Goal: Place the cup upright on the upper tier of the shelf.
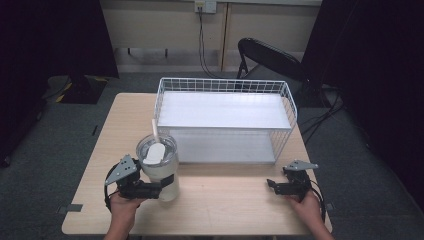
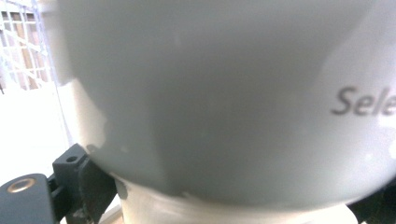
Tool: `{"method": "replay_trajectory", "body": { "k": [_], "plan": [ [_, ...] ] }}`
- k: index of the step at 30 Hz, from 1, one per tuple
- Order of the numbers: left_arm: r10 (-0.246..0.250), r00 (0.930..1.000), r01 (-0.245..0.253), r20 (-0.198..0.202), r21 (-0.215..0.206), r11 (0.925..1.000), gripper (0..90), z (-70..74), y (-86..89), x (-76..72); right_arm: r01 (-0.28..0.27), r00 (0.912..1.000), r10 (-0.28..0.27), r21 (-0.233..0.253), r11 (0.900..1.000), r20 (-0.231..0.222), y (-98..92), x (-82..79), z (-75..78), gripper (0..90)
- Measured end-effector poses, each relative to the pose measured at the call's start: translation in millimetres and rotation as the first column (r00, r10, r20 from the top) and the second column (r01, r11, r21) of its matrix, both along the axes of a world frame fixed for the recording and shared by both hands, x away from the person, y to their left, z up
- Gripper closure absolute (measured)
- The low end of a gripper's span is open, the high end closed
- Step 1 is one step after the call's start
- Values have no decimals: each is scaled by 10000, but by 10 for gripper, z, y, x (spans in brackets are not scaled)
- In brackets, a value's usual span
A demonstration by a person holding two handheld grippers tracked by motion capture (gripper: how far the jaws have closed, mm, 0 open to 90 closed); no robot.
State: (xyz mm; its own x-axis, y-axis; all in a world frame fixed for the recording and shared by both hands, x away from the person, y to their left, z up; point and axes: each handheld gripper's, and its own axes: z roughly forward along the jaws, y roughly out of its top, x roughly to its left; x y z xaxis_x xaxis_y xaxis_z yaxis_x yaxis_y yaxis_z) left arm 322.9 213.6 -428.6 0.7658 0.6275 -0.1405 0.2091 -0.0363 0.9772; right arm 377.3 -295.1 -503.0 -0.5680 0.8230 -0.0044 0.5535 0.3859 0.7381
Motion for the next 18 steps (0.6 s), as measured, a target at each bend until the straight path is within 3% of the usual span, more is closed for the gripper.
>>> {"method": "replay_trajectory", "body": {
  "k": [6, 18],
  "plan": [
    [-85, 9998, 84, 162, 81, 9999, 72, 52, -22, 15, 3, 10000, -3, 1, 10000, 0, 0, 0, 0, 154],
    [-102, 9995, 107, 306, -137, 9998, 73, 157, -43, 45, 3, 10000, -3, 3, 10000, 1, 0, 0, 0, 153]
  ]
}}
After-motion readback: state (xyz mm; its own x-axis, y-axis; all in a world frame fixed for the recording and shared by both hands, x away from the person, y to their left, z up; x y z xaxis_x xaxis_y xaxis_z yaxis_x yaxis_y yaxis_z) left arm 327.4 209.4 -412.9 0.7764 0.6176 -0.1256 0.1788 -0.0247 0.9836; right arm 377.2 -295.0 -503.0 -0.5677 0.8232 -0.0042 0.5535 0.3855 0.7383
